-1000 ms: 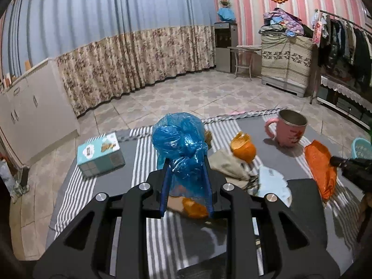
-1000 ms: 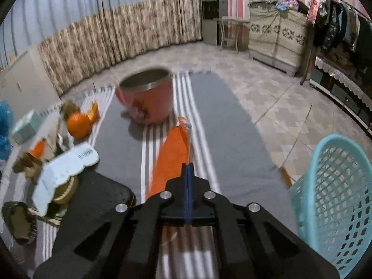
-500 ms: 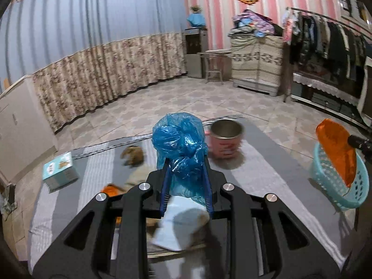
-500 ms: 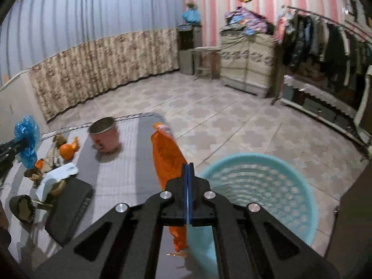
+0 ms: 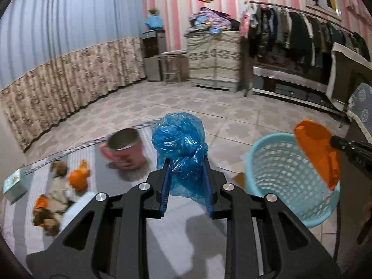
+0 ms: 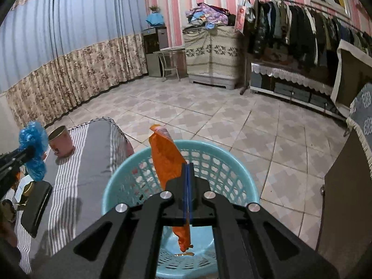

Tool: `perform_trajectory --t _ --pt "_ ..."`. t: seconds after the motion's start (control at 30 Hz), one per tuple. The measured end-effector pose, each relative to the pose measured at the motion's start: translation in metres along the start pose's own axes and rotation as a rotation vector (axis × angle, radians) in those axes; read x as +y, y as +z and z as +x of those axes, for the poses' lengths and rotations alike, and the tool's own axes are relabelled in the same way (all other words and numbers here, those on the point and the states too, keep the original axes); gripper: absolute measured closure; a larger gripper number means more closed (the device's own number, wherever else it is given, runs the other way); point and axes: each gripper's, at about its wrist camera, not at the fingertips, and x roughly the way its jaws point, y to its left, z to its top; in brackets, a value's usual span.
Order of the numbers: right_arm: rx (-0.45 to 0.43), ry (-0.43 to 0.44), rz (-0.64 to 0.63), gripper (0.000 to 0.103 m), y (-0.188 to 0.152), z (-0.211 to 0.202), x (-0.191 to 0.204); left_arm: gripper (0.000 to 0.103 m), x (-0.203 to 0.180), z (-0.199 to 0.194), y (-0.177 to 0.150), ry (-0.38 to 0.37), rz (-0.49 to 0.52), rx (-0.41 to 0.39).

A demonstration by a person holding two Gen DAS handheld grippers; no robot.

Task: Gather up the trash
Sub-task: 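Carry both bags over the light-blue basket with both tools, then open both tools to drop the bags into the basket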

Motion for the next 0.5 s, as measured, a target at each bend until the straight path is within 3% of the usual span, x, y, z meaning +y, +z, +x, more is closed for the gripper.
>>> perform_trajectory --t 0.33,0.43,0.5 --pt "0.006 -0.012 0.051 0.103 -0.002 0.012 -0.031 0.079 -0.085 0.034 0.003 -0.117 0.076 0.005" --pt "-0.001 -0.015 0.059 0.103 -0.002 0.012 -0.035 0.076 -0.099 0.046 0.003 -0.139 0.087 0.026" --pt "-0.002 -0.016 0.068 0.103 -0.002 0.013 -0.037 0.069 -0.103 0.055 0.004 -0.151 0.088 0.044"
